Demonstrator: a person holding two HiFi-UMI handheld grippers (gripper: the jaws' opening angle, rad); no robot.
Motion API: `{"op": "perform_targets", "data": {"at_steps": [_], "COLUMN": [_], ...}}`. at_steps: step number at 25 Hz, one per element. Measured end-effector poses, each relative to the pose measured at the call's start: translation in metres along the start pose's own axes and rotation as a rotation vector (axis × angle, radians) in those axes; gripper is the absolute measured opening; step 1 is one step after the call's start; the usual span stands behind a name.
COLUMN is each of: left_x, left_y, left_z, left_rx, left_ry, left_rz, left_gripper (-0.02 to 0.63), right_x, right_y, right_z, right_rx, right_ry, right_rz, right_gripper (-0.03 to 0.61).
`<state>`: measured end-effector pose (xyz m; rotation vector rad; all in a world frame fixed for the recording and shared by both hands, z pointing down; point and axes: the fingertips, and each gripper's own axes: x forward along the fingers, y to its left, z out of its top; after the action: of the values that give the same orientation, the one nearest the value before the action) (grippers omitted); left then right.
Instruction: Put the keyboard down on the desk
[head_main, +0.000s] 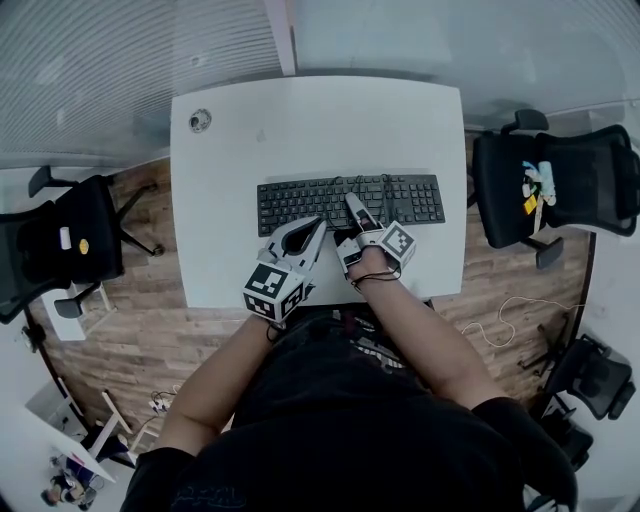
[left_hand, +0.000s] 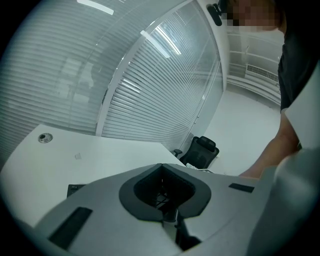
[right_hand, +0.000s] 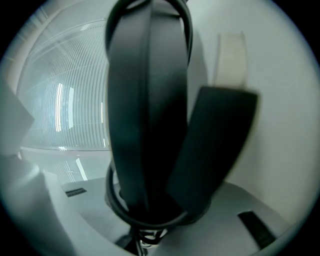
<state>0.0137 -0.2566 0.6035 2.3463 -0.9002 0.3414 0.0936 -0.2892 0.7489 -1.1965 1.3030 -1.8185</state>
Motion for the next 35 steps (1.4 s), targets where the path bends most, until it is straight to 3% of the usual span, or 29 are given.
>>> {"op": "perform_targets", "data": {"at_steps": [12,22,35], "left_x": [0.001,-0.004,-0.012], "left_y": [-0.004,-0.012,-0.027], "left_z": [-0.006,-0.001,0.007], "left_rx": [-0.006,0.04,0.079], "left_ry": [0.019,0.028,0.02], "left_rz": [-0.018,-0.039,-0.066], "left_gripper": [0.015,0.015,0.015], "right_x": [0.002,0.003,0.002], "right_y": [-0.007,-0.016,-0.01], "right_z": [0.0,-0.002,-0.017], "right_rx": [0.023,0.006,-0.089], "right_ry": [-0.005,0.031,0.166], "right_rz": [-0.046,-0.135,-0.252], "right_gripper": [0.104,0.15,0.282]}}
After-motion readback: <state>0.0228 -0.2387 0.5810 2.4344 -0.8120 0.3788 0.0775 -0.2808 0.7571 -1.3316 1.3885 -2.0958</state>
